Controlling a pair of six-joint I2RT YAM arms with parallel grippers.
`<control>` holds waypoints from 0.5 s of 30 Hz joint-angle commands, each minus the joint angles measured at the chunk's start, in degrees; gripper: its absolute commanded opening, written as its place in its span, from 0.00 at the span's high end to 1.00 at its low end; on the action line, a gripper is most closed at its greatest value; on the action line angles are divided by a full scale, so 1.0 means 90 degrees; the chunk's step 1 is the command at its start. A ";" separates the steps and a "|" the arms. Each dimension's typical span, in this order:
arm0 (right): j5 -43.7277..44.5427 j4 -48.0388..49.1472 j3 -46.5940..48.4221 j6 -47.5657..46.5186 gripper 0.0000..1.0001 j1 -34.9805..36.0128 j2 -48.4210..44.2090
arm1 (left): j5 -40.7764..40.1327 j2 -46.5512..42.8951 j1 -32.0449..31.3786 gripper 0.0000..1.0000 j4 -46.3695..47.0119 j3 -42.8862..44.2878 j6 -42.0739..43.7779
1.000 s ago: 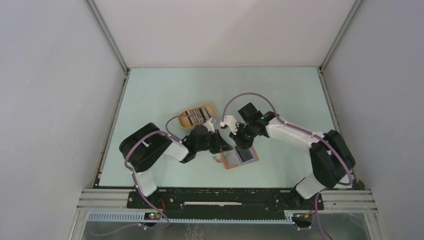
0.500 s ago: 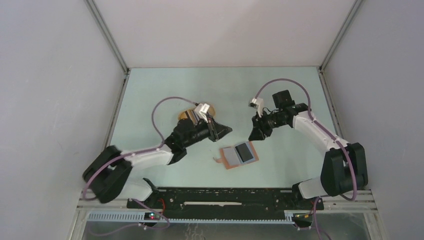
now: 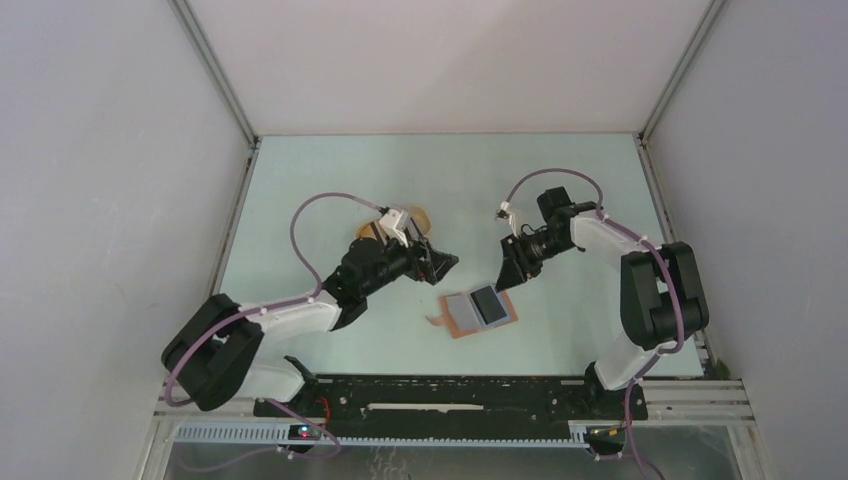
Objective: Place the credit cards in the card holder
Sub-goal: Turn over the card slot in the card holder.
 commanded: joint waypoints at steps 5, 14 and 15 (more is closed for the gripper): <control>0.0181 0.0035 0.0283 0.0266 0.57 -0.0016 0.0441 | -0.0187 0.0377 -0.0986 0.39 0.0692 -0.0414 -0.0540; 0.0320 -0.0014 0.0404 0.0365 0.59 -0.0015 0.0949 | -0.0237 0.1935 -0.1245 0.84 0.1338 -0.0149 -0.1267; 0.0329 -0.0023 0.0412 0.0377 0.59 -0.0015 0.0987 | -0.0322 0.1972 -0.1241 0.86 0.1278 -0.0153 -0.1301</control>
